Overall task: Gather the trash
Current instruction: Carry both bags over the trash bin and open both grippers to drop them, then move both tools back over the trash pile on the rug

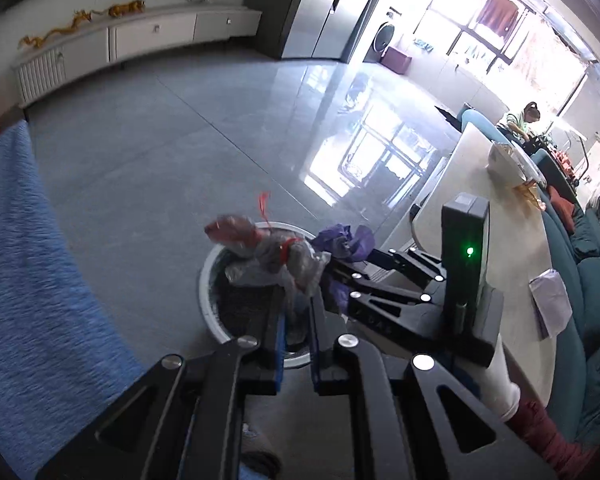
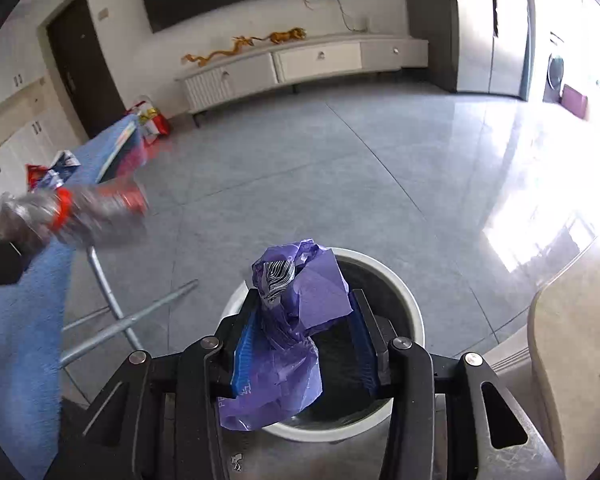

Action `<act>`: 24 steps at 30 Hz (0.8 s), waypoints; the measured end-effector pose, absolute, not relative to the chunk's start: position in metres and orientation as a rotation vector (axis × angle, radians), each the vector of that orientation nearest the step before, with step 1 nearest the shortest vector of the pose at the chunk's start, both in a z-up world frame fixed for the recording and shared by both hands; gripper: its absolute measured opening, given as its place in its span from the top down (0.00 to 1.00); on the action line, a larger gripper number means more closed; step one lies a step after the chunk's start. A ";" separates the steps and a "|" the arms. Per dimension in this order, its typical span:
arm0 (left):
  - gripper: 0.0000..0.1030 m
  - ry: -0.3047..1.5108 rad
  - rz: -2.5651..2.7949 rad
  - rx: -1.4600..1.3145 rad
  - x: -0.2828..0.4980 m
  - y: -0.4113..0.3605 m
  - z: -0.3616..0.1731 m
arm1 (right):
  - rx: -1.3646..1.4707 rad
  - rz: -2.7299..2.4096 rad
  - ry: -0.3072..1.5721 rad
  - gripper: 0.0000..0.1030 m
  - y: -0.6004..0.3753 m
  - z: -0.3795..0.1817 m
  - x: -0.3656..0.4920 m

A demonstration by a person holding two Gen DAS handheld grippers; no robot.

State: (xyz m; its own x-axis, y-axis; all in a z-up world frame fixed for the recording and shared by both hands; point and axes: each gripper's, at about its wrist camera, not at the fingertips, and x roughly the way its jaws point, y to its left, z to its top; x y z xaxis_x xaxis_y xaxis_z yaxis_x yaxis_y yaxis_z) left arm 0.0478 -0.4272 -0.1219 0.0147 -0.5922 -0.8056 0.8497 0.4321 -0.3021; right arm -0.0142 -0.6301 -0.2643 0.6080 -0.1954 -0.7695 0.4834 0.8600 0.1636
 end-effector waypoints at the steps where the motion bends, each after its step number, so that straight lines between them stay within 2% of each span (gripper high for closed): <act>1: 0.90 1.080 -1.143 0.293 0.051 -0.436 -0.126 | 0.385 -0.416 0.839 0.56 -0.635 -0.268 -0.013; 3: 0.85 1.100 -1.133 0.284 0.053 -0.442 -0.130 | 0.399 -0.444 0.859 0.51 -0.644 -0.276 -0.010; 5: 0.75 1.112 -1.122 0.263 0.059 -0.446 -0.135 | 0.399 -0.468 0.875 0.48 -0.646 -0.278 -0.009; 8: 0.65 1.108 -1.117 0.218 0.064 -0.440 -0.132 | 0.385 -0.471 0.873 0.44 -0.641 -0.275 -0.012; 15: 0.64 1.071 -1.074 0.082 0.079 -0.405 -0.119 | 0.382 -0.450 0.837 0.43 -0.628 -0.259 -0.015; 22: 0.63 1.000 -1.047 0.095 0.080 -0.360 -0.091 | 0.334 -0.375 0.749 0.43 -0.582 -0.206 -0.013; 24: 0.60 0.944 -1.022 0.089 0.080 -0.336 -0.075 | 0.319 -0.354 0.720 0.43 -0.566 -0.188 -0.011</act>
